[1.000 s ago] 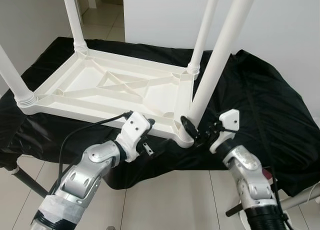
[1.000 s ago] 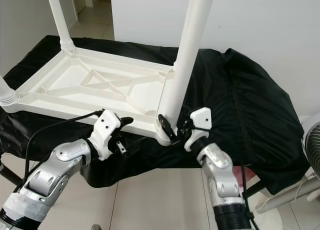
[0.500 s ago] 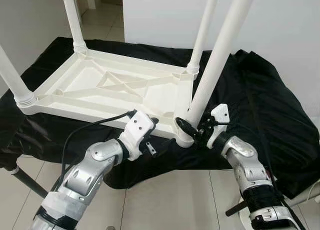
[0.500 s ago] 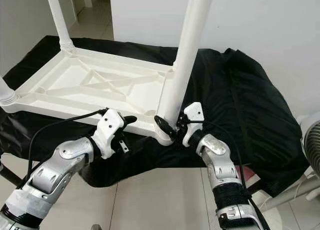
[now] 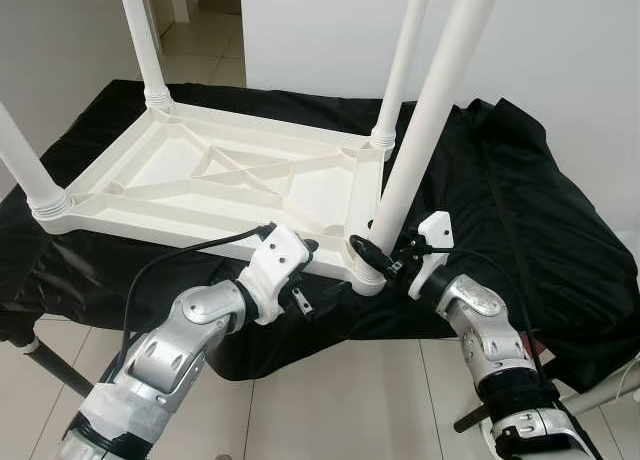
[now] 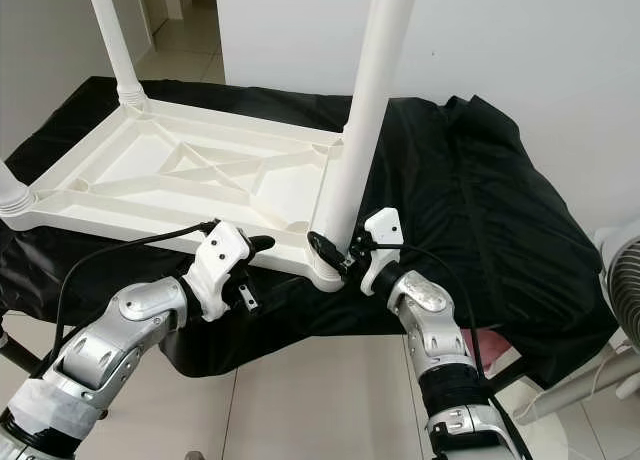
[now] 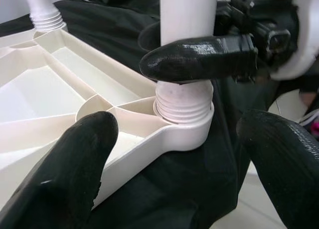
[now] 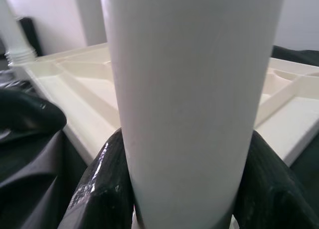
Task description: Building children table
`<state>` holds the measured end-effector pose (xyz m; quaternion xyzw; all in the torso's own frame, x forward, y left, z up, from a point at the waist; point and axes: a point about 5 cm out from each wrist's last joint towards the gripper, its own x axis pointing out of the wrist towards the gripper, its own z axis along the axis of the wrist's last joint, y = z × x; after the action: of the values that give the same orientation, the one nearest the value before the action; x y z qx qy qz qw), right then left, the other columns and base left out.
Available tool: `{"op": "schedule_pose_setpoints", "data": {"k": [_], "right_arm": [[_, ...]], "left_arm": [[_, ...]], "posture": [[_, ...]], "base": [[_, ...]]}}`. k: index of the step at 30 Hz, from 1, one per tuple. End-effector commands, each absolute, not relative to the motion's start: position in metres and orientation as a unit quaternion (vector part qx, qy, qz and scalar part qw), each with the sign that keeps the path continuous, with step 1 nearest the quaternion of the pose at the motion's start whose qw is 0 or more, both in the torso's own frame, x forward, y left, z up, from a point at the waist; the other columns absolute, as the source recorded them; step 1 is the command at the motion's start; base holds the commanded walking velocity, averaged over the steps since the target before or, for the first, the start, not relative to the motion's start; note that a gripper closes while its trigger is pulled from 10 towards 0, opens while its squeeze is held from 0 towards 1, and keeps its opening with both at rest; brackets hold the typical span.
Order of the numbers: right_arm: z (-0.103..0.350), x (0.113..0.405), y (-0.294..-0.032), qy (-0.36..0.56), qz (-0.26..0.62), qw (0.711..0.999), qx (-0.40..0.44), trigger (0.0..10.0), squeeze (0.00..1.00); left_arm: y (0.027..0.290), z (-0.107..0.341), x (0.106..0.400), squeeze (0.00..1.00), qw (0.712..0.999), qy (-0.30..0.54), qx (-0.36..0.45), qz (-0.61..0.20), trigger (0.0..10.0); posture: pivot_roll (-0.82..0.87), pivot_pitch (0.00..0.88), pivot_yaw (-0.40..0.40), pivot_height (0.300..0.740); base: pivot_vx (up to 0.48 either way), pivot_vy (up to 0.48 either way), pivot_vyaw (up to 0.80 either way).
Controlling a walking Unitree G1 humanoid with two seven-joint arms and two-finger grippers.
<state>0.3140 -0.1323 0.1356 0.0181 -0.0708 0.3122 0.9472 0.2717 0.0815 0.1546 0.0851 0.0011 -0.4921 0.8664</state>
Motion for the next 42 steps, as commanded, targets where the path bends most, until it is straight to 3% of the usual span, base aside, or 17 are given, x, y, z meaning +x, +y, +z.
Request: {"op": "schedule_pose_setpoints", "data": {"k": [1,12,18,26,31,33,34,41,42], "right_arm": [[0.135,0.314,-0.133,-0.068,0.276,0.958,0.042,10.0,0.0],[0.138,0.305,-0.13,-0.074,0.135,0.984,0.086,10.0,0.0],[0.137,0.296,-0.124,-0.069,-0.007,0.994,0.084,10.0,0.0],[0.135,0.29,-0.123,-0.061,-0.005,0.996,0.071,10.0,0.0],[0.138,0.287,-0.11,-0.067,0.022,0.995,0.075,10.0,0.0],[0.138,0.287,-0.108,-0.066,0.022,0.994,0.078,10.0,0.06],[0.139,0.287,-0.109,-0.067,0.024,0.994,0.077,10.0,1.0],[0.144,0.288,-0.113,-0.076,0.04,0.994,0.063,10.0,1.0],[0.147,0.289,-0.119,-0.08,0.062,0.993,0.059,10.0,0.0]], "left_arm": [[0.081,0.155,0.267,0.0,0.846,0.0,0.083,-0.526,10.0],[0.084,0.156,0.268,0.0,0.85,-0.007,0.085,-0.519,10.0],[0.083,0.156,0.269,0.0,0.852,-0.008,0.086,-0.516,10.0],[0.084,0.155,0.267,0.0,0.849,-0.006,0.089,-0.52,10.0],[0.085,0.156,0.268,0.0,0.849,-0.008,0.09,-0.521,10.0],[0.084,0.156,0.268,0.0,0.848,-0.008,0.09,-0.521,10.0],[0.084,0.157,0.269,0.0,0.848,-0.009,0.091,-0.522,10.0],[0.084,0.158,0.269,0.0,0.849,-0.012,0.093,-0.521,10.0],[0.084,0.158,0.269,0.0,0.849,-0.013,0.094,-0.52,10.0]], "posture": [[-0.01,0.04,-0.044,0.74],[0.0,0.031,-0.061,0.74],[0.0,0.022,-0.076,0.74],[0.0,0.016,-0.07,0.74],[0.0,0.015,-0.063,0.74],[0.0,0.015,-0.063,0.74],[0.0,0.015,-0.063,0.74],[0.0,0.009,-0.065,0.74],[0.0,0.0,-0.07,0.74]], "base": [[0.0,0.0,0.0],[0.0,0.0,0.0],[0.0,0.0,0.0],[0.0,0.0,0.0],[0.0,0.0,0.0],[0.0,0.0,0.0],[0.0,0.0,0.0],[0.0,0.0,0.0],[0.0,0.0,0.0]]}}
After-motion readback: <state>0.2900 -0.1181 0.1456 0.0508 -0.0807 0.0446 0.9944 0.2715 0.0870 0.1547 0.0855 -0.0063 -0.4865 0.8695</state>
